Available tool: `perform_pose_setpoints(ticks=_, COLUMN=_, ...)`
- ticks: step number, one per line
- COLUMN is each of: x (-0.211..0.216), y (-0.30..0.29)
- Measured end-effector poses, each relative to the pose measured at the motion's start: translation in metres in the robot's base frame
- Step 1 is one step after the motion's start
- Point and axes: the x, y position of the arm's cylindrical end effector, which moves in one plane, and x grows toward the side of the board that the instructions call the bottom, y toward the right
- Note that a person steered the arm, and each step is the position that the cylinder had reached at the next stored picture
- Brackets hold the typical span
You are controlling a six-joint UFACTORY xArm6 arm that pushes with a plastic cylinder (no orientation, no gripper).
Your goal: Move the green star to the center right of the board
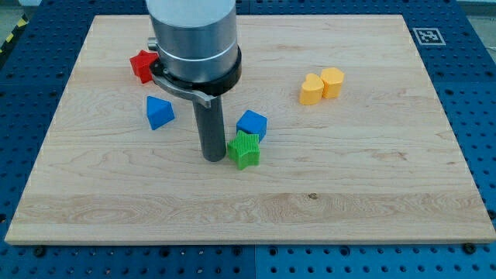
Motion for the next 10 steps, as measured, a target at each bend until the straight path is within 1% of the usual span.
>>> perform_pose_setpoints(ticks=3, x=0.006, y=0.096)
perform_pose_setpoints(ticks=6, x=0.006, y=0.221)
perform_pose_setpoints(ticks=7, x=0.006, y=0.230)
perform_pose_setpoints(ticks=8, x=0.007, y=0.219)
perform_pose_setpoints(ticks=9, x=0.007, y=0.172)
perform_pose_setpoints(ticks=10, x=-0.009, y=0.149)
